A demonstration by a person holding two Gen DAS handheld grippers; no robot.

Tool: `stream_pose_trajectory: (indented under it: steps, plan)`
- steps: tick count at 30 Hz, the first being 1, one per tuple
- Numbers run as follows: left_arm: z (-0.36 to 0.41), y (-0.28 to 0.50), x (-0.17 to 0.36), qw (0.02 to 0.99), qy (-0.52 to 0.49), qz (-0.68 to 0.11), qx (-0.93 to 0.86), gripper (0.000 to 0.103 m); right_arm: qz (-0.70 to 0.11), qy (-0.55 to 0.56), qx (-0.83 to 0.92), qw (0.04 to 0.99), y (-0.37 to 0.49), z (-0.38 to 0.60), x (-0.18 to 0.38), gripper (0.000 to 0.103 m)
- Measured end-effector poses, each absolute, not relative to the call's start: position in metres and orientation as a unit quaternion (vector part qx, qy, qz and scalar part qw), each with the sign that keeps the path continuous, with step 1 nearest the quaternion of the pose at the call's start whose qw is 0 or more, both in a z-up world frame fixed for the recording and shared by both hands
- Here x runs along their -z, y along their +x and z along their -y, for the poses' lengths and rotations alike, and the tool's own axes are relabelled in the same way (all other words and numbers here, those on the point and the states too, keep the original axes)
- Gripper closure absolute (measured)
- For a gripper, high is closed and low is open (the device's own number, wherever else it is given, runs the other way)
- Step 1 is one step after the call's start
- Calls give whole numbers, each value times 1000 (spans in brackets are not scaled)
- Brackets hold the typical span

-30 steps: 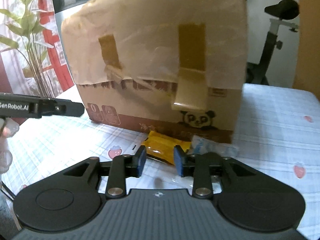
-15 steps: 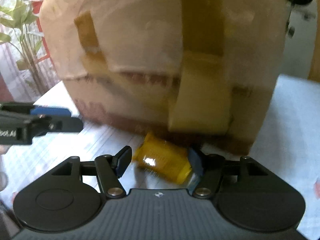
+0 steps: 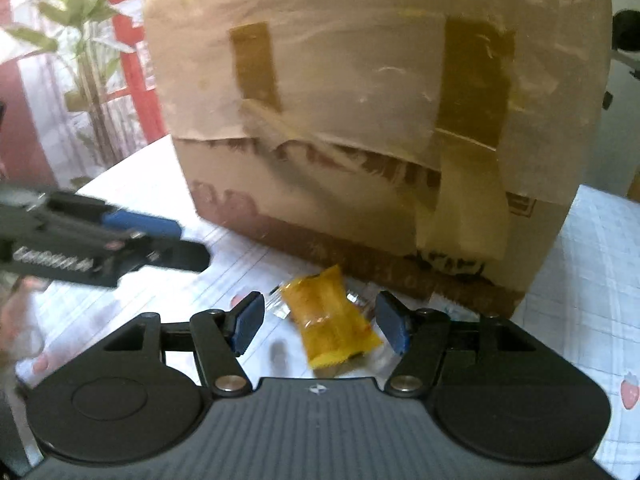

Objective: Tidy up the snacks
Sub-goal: 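Grasp the yellow-orange snack packet with the right tool, then grasp the brown sauce sachet with the left tool while the right tool holds the yellow packet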

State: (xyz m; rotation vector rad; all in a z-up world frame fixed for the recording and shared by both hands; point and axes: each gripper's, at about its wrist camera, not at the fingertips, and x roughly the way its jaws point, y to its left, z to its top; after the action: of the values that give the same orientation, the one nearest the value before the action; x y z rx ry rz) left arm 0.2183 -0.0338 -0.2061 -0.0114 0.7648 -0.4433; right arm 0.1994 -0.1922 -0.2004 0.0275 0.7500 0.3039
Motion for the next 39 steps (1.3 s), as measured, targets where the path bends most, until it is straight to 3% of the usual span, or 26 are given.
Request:
stream_pose_trajectory:
  steps: [5, 6, 7, 10, 19, 39]
  plan:
    - [30, 216, 202, 905, -11, -368, 212, 54, -389, 3, -153, 909, 212, 192, 218, 47]
    - [29, 216, 202, 905, -11, -368, 212, 54, -382, 2, -152, 912, 210, 192, 218, 59]
    - [29, 215, 202, 905, -11, -368, 211, 54, -381, 6, -152, 912, 207, 194, 217, 65]
    - [30, 214, 204, 904, -8, -371, 212, 54, -368, 26, -140, 919, 191, 200, 213, 67]
    - [54, 220, 214, 894, 13, -379, 240, 54, -354, 37, -106, 928, 133, 202, 222, 69]
    - [109, 254, 241, 876, 38, -398, 270, 58, -325, 107, -52, 938, 118, 231, 226, 69]
